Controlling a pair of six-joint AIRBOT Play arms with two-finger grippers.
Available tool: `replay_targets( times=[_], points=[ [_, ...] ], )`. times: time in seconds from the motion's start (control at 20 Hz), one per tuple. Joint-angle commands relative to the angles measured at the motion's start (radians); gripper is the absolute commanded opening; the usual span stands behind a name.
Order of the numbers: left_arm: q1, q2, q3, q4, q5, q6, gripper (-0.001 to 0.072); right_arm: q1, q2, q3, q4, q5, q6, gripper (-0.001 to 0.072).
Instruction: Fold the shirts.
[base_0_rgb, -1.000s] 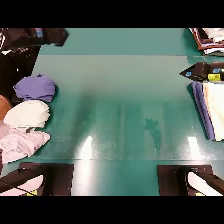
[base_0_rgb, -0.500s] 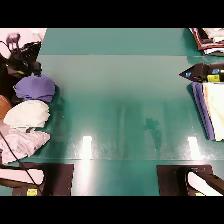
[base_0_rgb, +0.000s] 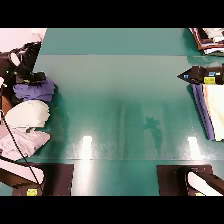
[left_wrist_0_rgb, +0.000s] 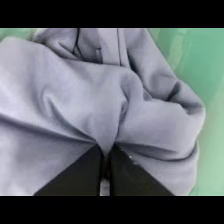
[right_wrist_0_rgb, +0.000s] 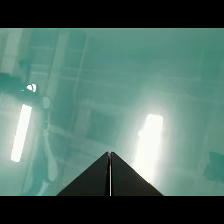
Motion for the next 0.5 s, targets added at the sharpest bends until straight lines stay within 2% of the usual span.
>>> replay_targets(
  times=[0.0,0.15,0.3,0.45],
  points=[
    [-0.008,0.070,0.007,0.000,-0.036,0.001,0.0024,0.001,0.000,0.021,0.003,-0.010,0.000,0.0019],
    [-0.058,0.290,0.043,-0.002,0.030,0.010,0.0024,-0.006,0.000,0.162,0.000,-0.020,0.000,0.0018],
    [-0.180,0.536,0.135,-0.003,-0.035,0.066,0.0024,-0.029,0.000,0.328,-0.001,-0.038,0.000,0.0019],
    [-0.341,0.720,0.175,-0.005,-0.037,0.051,0.0024,-0.072,0.000,0.455,-0.001,-0.037,0.000,0.0019]
  ],
)
